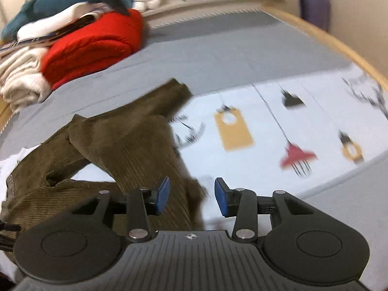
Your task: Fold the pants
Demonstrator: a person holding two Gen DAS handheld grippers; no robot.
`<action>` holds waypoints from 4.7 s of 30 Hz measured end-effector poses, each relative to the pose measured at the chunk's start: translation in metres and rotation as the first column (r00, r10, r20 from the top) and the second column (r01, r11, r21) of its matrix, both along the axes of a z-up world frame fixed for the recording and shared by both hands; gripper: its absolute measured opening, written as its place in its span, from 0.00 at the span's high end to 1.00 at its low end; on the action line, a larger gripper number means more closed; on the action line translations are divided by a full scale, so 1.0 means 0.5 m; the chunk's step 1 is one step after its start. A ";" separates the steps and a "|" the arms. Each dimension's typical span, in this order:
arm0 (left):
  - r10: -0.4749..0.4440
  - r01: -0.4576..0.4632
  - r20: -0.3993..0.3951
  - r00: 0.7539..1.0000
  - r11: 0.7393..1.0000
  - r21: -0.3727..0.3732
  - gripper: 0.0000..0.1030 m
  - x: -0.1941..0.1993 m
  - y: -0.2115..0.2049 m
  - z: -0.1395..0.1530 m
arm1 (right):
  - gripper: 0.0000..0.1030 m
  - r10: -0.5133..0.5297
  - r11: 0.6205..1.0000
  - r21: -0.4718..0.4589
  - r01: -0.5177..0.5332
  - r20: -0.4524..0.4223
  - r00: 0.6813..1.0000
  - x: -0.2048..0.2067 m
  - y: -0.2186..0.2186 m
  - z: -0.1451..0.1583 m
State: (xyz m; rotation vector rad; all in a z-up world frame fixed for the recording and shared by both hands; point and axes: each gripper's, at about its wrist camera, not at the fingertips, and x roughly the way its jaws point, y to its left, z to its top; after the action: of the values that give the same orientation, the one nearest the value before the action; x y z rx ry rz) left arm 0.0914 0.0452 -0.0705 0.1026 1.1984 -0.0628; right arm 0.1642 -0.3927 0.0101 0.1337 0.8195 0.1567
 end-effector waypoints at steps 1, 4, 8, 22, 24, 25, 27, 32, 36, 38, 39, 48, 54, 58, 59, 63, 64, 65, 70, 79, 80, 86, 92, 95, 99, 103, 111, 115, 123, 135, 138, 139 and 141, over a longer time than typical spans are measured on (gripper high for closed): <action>-0.002 0.002 0.000 1.000 1.000 0.001 0.18 0.000 -0.002 -0.001 | 0.56 0.034 0.998 -0.053 -0.033 0.014 0.999 0.015 0.037 -0.006; -0.006 0.006 -0.002 1.000 1.000 0.002 0.18 0.002 -0.006 -0.004 | 0.51 0.153 0.968 -0.206 -0.145 0.022 0.988 0.049 0.145 -0.031; -0.002 0.002 -0.007 1.000 1.000 0.006 0.18 0.006 -0.007 -0.009 | 0.51 0.275 0.903 -0.340 -0.263 -0.014 0.961 0.109 0.284 -0.080; 0.036 -0.036 0.017 0.999 0.999 -0.014 0.18 0.034 0.046 0.004 | 0.94 0.129 0.944 -0.314 -0.105 0.056 0.990 0.172 0.255 -0.048; 0.041 -0.040 0.030 0.999 0.999 -0.024 0.18 0.035 0.041 0.015 | 0.94 -0.024 0.980 -0.192 0.050 0.138 0.990 0.145 0.143 0.005; 0.038 -0.037 0.037 0.999 0.999 -0.030 0.18 0.036 0.037 0.021 | 0.94 -0.115 0.982 -0.131 0.137 0.165 0.980 0.121 0.073 0.027; 0.028 -0.025 0.056 0.998 0.999 -0.041 0.18 0.033 0.024 0.035 | 0.94 -0.320 0.944 -0.021 0.328 0.174 0.931 0.062 -0.070 0.042; -0.014 0.018 0.074 0.997 0.999 -0.044 0.18 0.020 -0.015 0.047 | 0.94 -0.739 0.672 0.030 0.740 -0.043 0.673 -0.092 -0.364 -0.024; -0.036 0.038 0.063 0.997 0.999 -0.023 0.18 0.017 -0.032 0.039 | 0.94 -0.793 0.527 0.052 0.848 -0.328 0.513 -0.171 -0.481 -0.139; -0.039 0.040 0.050 0.998 0.999 -0.019 0.18 0.020 -0.032 0.033 | 0.94 -0.792 0.506 0.056 0.861 -0.366 0.489 -0.184 -0.493 -0.162; -0.040 0.041 0.040 0.998 0.999 -0.020 0.18 0.023 -0.032 0.028 | 0.94 -0.786 0.512 0.047 0.858 -0.378 0.490 -0.180 -0.486 -0.164; -0.023 0.022 -0.027 0.999 0.999 -0.049 0.18 0.022 -0.005 -0.005 | 0.79 -0.850 0.512 -0.060 0.857 -0.181 0.495 -0.144 -0.431 -0.093; -0.072 0.072 -0.050 0.996 0.997 -0.009 0.15 -0.017 0.032 -0.024 | 0.56 -0.710 0.701 0.043 0.711 -0.044 0.703 -0.081 -0.334 -0.042; -0.015 0.016 0.039 0.999 1.000 -0.009 0.20 -0.042 0.089 0.010 | 0.56 -0.513 0.857 -0.038 0.515 0.050 0.857 -0.050 -0.204 -0.001; 0.015 -0.014 0.085 0.996 1.000 -0.009 0.28 -0.047 0.105 0.027 | 0.56 -0.461 0.885 -0.043 0.464 0.059 0.885 -0.052 -0.171 0.013; 0.093 -0.084 0.222 0.970 0.995 -0.050 0.65 -0.066 0.174 0.093 | 0.56 -0.235 0.969 -0.063 0.241 0.082 0.968 -0.080 -0.013 0.053; 0.083 -0.070 0.236 0.968 0.995 -0.064 0.67 -0.072 0.189 0.109 | 0.56 -0.185 0.979 -0.068 0.190 0.073 0.980 -0.092 0.030 0.054; 0.065 -0.049 0.252 0.966 0.997 -0.067 0.67 -0.079 0.203 0.125 | 0.56 -0.148 0.986 -0.070 0.152 0.068 0.987 -0.109 0.063 0.059; 0.066 -0.050 0.319 0.946 0.997 -0.057 0.67 -0.115 0.291 0.148 | 0.56 -0.009 0.999 -0.040 0.009 -0.018 1.000 -0.175 0.213 0.019; 0.381 -0.368 0.041 0.924 0.912 -0.182 0.38 -0.094 0.425 0.043 | 0.56 0.159 0.958 -0.204 -0.200 -0.203 0.966 -0.162 0.353 -0.088; 0.389 -0.376 0.030 0.921 0.906 -0.193 0.37 -0.092 0.424 0.042 | 0.56 0.163 0.955 -0.209 -0.211 -0.228 0.960 -0.161 0.356 -0.101; 0.363 -0.359 -0.022 0.931 0.907 -0.220 0.25 -0.071 0.402 0.020 | 0.56 0.155 0.937 -0.250 -0.243 -0.325 0.933 -0.163 0.365 -0.154; 0.299 -0.306 -0.074 0.951 0.943 -0.129 0.25 -0.047 0.368 -0.021 | 0.54 0.119 0.939 -0.261 -0.226 -0.371 0.921 -0.163 0.356 -0.180; 0.285 -0.292 -0.078 0.955 0.950 -0.109 0.28 -0.042 0.359 -0.035 | 0.53 0.108 0.944 -0.252 -0.214 -0.375 0.921 -0.164 0.351 -0.179; 0.290 -0.294 -0.053 0.956 0.952 -0.087 0.59 -0.052 0.366 -0.026 | 0.53 0.117 0.937 -0.266 -0.227 -0.375 0.920 -0.165 0.356 -0.181; 0.289 -0.292 -0.040 0.956 0.949 -0.121 0.67 -0.070 0.383 -0.016 | 0.56 0.135 0.934 -0.258 -0.246 -0.383 0.914 -0.150 0.362 -0.186; 0.295 -0.297 -0.032 0.955 0.952 -0.079 0.69 -0.091 0.394 -0.004 | 0.57 0.184 0.925 -0.237 -0.296 -0.401 0.897 -0.150 0.387 -0.185; 0.313 -0.314 -0.034 0.949 0.947 -0.071 0.60 -0.080 0.389 0.002 | 0.59 0.208 0.919 -0.233 -0.318 -0.401 0.892 -0.148 0.398 -0.183; 0.230 -0.228 0.210 0.950 0.973 -0.038 0.51 -0.057 0.313 0.075 | 0.58 0.101 0.959 -0.214 -0.185 -0.354 0.930 -0.118 0.336 -0.168; 0.004 0.002 -0.060 0.998 0.995 0.097 0.16 0.000 0.161 -0.031 | 0.57 0.108 0.966 -0.178 -0.187 -0.378 0.920 -0.129 0.287 -0.187; 0.041 -0.040 -0.016 0.999 0.998 0.048 0.17 0.005 0.165 -0.015 | 0.57 0.029 0.976 -0.201 -0.084 -0.265 0.964 -0.118 0.244 -0.154; 0.041 -0.041 -0.003 0.999 0.998 0.044 0.17 0.007 0.164 -0.011 | 0.57 -0.021 0.973 -0.228 -0.031 -0.224 0.974 -0.112 0.225 -0.145; 0.034 -0.034 0.012 0.999 0.998 0.045 0.17 0.012 0.157 -0.008 | 0.56 -0.108 0.954 -0.295 0.051 -0.178 0.978 -0.102 0.188 -0.142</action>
State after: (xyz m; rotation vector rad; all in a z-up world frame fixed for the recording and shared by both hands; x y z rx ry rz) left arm 0.0976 0.1235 -0.0744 0.1217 1.1902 -0.0055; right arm 0.1131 -0.2987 -0.0607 -0.0962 1.0199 -0.0554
